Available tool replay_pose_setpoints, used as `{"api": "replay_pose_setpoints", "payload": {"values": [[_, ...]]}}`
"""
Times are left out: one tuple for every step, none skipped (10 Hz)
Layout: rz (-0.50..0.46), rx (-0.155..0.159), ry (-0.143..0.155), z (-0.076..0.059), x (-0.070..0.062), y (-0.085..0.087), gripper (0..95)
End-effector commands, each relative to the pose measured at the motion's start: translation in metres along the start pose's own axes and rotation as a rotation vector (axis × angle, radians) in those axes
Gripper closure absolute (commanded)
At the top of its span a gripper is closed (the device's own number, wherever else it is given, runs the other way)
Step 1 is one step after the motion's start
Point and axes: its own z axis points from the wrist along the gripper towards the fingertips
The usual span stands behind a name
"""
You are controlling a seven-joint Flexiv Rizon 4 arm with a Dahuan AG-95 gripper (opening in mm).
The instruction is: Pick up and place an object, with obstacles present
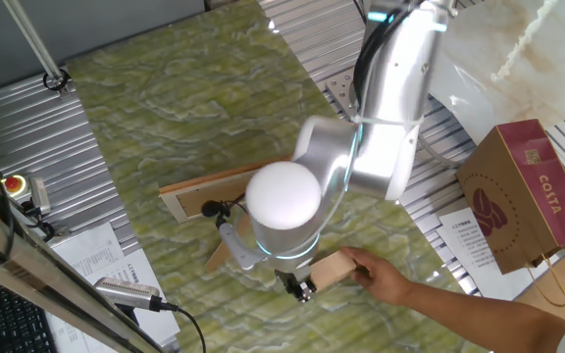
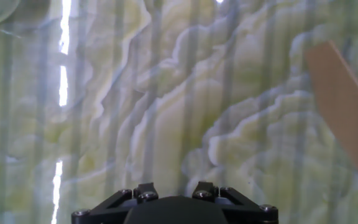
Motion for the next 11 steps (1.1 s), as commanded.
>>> {"api": "replay_pose_setpoints", "payload": {"values": [[0.007,-0.006,0.021,0.002,0.002,0.002,57.0],[0.009,-0.006,0.020,0.003,0.003,0.004,57.0],[0.015,-0.005,0.020,0.006,0.004,0.007,57.0],[0.021,-0.004,0.020,0.010,0.002,0.010,57.0],[0.025,-0.003,0.020,0.013,0.002,0.012,57.0],[0.026,0.000,0.027,0.015,0.002,0.013,57.0],[0.033,0.000,0.034,0.016,0.002,0.013,57.0],[0.037,0.004,0.037,0.019,0.003,0.013,57.0],[0.040,0.004,0.036,0.022,0.003,0.013,57.0],[0.047,0.006,0.037,0.027,0.003,0.013,57.0],[0.050,0.005,0.038,0.029,0.004,0.014,57.0]]}}
